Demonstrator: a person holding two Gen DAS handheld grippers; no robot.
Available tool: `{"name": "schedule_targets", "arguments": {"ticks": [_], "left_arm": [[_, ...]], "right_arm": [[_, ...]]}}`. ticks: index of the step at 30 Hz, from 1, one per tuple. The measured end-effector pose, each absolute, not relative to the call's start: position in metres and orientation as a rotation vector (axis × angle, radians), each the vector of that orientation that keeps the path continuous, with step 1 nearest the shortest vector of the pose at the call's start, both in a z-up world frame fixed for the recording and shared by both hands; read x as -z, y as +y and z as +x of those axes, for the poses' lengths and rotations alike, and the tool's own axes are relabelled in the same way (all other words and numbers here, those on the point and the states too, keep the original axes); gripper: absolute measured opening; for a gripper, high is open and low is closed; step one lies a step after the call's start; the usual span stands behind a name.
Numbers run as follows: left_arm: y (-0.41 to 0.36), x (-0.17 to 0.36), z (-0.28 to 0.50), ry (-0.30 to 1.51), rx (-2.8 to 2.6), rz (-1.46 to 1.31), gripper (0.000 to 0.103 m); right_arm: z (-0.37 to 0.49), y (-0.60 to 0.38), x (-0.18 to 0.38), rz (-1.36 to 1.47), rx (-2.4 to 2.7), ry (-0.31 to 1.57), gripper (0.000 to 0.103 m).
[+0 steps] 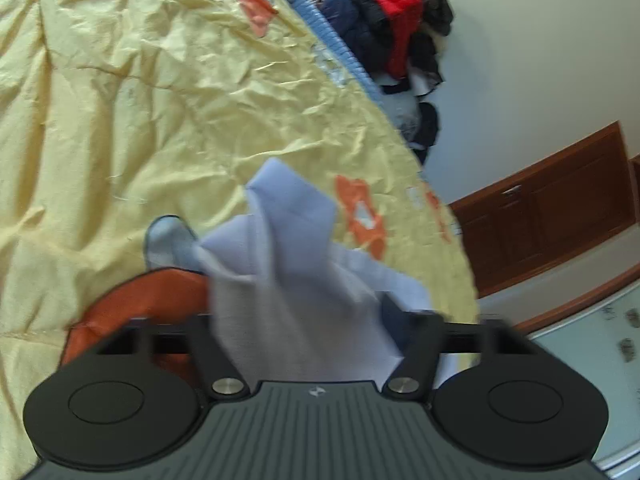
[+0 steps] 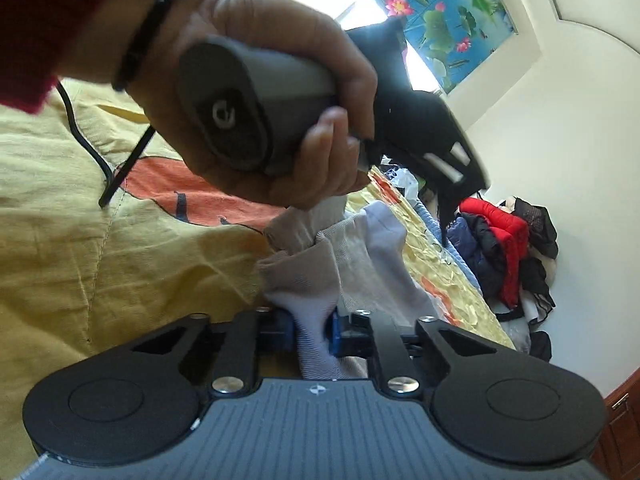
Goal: Fold small clothes
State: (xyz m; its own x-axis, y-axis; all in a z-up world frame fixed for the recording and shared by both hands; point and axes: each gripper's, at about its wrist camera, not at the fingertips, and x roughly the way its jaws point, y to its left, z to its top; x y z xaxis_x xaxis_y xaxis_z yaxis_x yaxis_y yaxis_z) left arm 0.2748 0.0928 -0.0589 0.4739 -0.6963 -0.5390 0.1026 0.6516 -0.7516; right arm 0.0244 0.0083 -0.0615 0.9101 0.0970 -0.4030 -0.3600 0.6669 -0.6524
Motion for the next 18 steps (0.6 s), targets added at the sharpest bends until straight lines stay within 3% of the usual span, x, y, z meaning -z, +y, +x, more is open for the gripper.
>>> {"name": "schedule_targets", "arguments": {"ticks": [4, 18], "left_arm": [[0.099, 0.064, 0.277, 0.987, 0.475, -0.725, 0.012], [0.051, -0.008, 0.240, 0.800, 0.399, -0.470, 0.009]], "right_arm": [[0.023, 0.000, 0.051, -0.740, -0.292, 0.355, 0.012], [0.004, -0.070, 0.003, -0.327, -0.292, 0.335, 0.009]]}}
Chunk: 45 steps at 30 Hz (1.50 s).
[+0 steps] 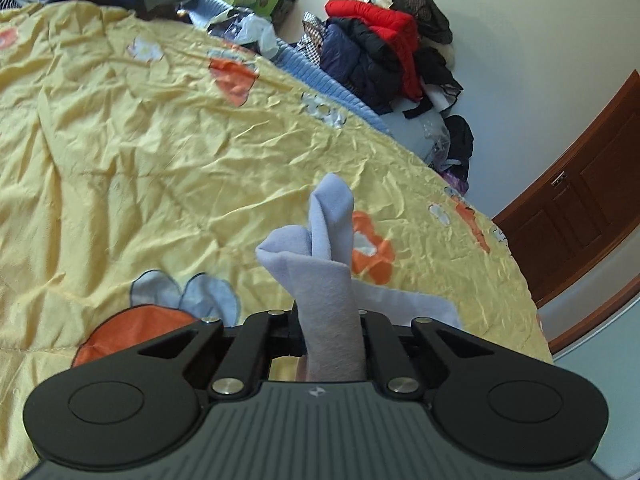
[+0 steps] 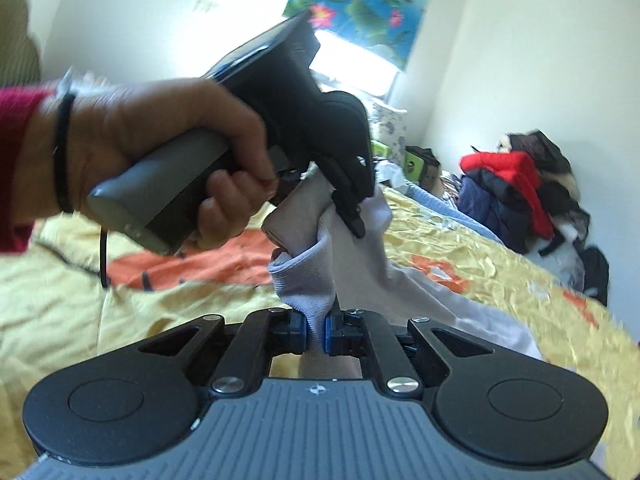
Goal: Fold small clothes
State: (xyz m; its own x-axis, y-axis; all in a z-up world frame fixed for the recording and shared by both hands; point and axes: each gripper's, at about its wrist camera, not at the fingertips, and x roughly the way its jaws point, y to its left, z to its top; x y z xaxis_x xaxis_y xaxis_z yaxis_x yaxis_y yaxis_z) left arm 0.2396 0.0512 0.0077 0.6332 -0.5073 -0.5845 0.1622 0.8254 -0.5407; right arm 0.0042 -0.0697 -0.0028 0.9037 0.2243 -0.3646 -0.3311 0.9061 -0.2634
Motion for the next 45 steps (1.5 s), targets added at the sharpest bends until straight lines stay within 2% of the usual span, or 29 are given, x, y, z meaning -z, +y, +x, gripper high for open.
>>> {"name": "schedule_targets", "arguments": {"ticks": [23, 42, 45], "left_arm": [[-0.064, -0.040, 0.222, 0.748, 0.446, -0.353, 0.009], [-0.162, -0.014, 0.220, 0.801, 0.497, -0.193, 0.009], [-0.172, -0.008, 0.221, 0.821, 0.510, -0.163, 0.009]], "right_arm": [[-0.004, -0.185, -0.001, -0.007, -0.169, 0.356, 0.009], [-0.007, -0.267, 0.024, 0.295, -0.093, 0.413, 0.009], [-0.004, -0.280, 0.031, 0.385, -0.108, 0.441, 0.011]]}}
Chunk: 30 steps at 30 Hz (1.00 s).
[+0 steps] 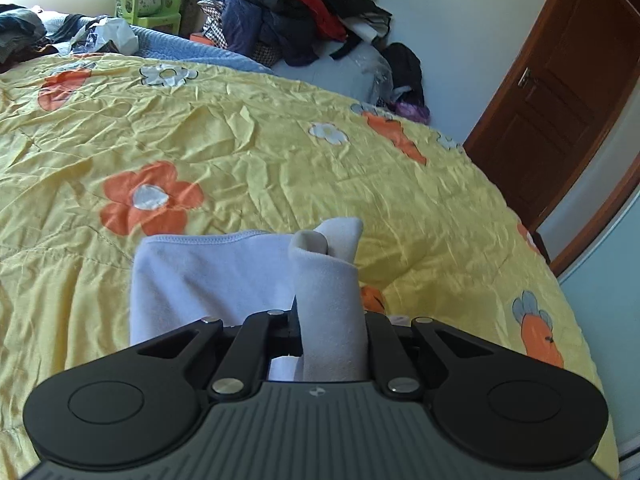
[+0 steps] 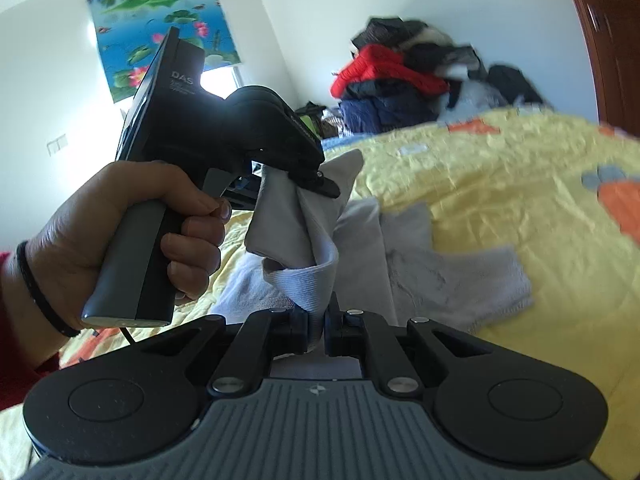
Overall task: Fold small clothes
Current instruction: 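Open both grippers to release the folded sweater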
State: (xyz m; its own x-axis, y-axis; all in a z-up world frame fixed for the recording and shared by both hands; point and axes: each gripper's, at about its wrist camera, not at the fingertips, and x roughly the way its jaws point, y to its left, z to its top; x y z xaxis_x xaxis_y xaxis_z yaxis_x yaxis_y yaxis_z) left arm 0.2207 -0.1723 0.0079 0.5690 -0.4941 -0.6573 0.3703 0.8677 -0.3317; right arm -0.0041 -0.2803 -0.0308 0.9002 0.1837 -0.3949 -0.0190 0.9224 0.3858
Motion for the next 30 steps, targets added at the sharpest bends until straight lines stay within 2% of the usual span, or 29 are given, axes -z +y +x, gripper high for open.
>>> {"name": "schedule_targets", "arguments": {"ticks": [3, 5, 6, 7, 9, 11, 15, 16, 24, 30], "left_arm": [[-0.176, -0.006, 0.220, 0.825, 0.520, -0.139, 0.014], [-0.177, -0.007, 0.220, 0.832, 0.521, -0.137, 0.025], [-0.176, -0.008, 0.220, 0.831, 0.521, -0.141, 0.040], [-0.175, -0.010, 0.220, 0.822, 0.520, -0.145, 0.064], [-0.172, -0.015, 0.219, 0.785, 0.503, -0.154, 0.087], [-0.168, -0.022, 0.218, 0.751, 0.500, -0.157, 0.087], [-0.156, -0.031, 0.218, 0.720, 0.485, -0.164, 0.087], [-0.151, -0.032, 0.217, 0.710, 0.475, -0.166, 0.087], [-0.106, -0.030, 0.219, 0.694, 0.389, -0.263, 0.087], [-0.097, -0.046, 0.214, 0.634, 0.414, -0.319, 0.087]], "right_arm": [[-0.004, -0.296, 0.038, 0.486, -0.095, 0.448, 0.027], [-0.004, -0.303, 0.042, 0.523, -0.094, 0.454, 0.032], [-0.004, -0.304, 0.044, 0.533, -0.098, 0.455, 0.032], [-0.004, -0.305, 0.045, 0.537, -0.098, 0.458, 0.033], [-0.003, -0.305, 0.046, 0.538, -0.094, 0.460, 0.036], [-0.004, -0.305, 0.046, 0.530, -0.089, 0.463, 0.042], [-0.008, -0.306, 0.044, 0.493, -0.070, 0.471, 0.065], [-0.010, -0.306, 0.043, 0.475, -0.056, 0.472, 0.066], [-0.017, -0.317, 0.014, 0.397, 0.004, 0.355, 0.066], [0.036, -0.282, 0.000, 0.333, -0.291, 0.420, 0.064]]}}
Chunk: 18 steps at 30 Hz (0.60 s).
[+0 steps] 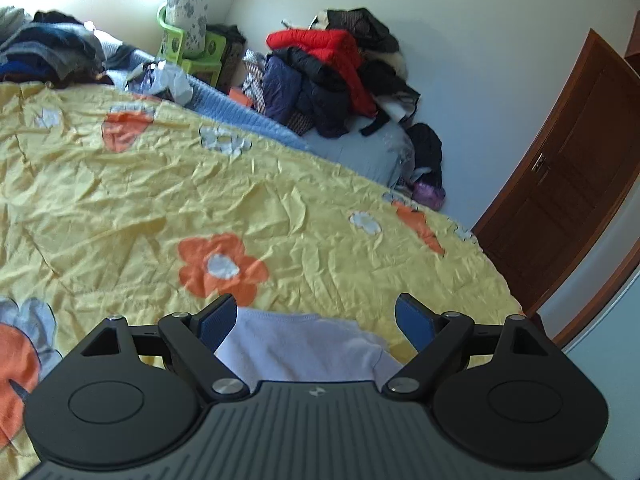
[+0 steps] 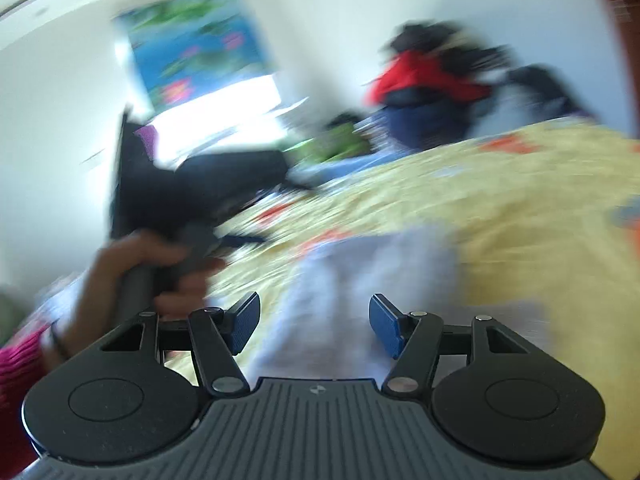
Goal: Fold small clothes
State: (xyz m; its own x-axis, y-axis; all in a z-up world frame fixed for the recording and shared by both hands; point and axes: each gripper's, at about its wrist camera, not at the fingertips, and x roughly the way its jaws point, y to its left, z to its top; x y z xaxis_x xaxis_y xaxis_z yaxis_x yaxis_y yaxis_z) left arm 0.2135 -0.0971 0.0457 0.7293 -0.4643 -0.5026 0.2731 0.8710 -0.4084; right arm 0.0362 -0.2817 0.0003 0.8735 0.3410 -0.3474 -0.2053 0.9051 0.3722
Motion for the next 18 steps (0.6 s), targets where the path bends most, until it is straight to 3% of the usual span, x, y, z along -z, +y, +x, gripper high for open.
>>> {"name": "schedule_targets", "arguments": {"ticks": [5, 13, 18], "left_arm": [[-0.084, -0.034, 0.197, 0.679, 0.412, -0.241, 0.089], [-0.063, 0.005, 0.140, 0.741, 0.452, -0.163, 0.089], [-0.080, 0.026, 0.115, 0.749, 0.480, 0.009, 0.089]], "right_arm": [[0.068, -0.292, 0.019, 0.363, -0.128, 0.483, 0.065], [0.042, -0.325, 0.027, 0.465, -0.139, 0.431, 0.068], [0.039, -0.317, 0.034, 0.334, -0.010, 0.496, 0.068]]}}
